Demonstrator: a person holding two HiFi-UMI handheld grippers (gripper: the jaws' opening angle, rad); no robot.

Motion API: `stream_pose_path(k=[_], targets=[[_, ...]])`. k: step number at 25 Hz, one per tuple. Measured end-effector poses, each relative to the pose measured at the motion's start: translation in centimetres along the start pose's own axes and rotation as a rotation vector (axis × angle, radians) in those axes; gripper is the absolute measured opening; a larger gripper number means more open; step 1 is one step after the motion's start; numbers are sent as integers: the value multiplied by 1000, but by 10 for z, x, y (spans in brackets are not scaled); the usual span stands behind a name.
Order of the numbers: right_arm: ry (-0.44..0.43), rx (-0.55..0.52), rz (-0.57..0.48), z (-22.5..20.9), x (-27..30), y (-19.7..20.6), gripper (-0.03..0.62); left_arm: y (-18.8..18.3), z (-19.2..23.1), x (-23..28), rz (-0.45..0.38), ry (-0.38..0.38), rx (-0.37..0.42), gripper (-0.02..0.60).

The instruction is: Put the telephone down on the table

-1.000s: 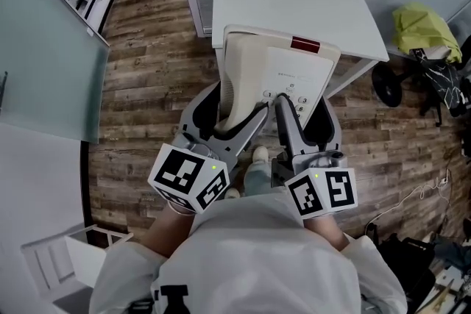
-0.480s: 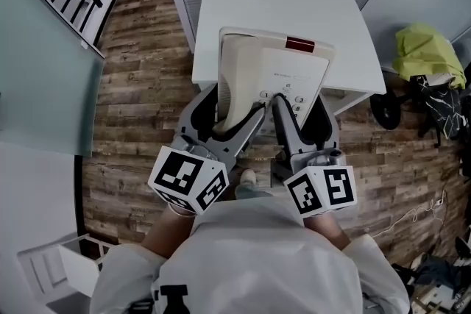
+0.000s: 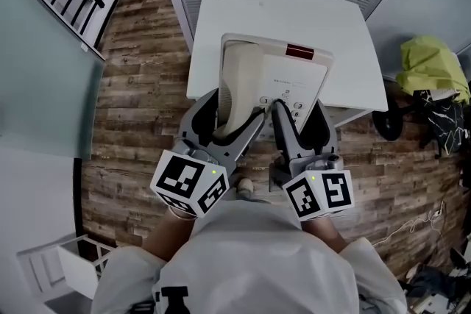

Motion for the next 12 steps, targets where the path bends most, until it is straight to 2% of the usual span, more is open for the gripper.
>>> stream_pose_path(k=[12], targets=[[1, 7, 14, -11, 13, 0, 309, 1, 5, 16, 14, -10, -17, 347]])
Point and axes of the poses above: the fingertips, and each gripper's own axes: x forward along the fingers, z to its left, y out of its underside, the point moved 9 cm from there along -x, backward along the fingers, and after that the axes turned 1 degree about x, right-handed, at the moved point
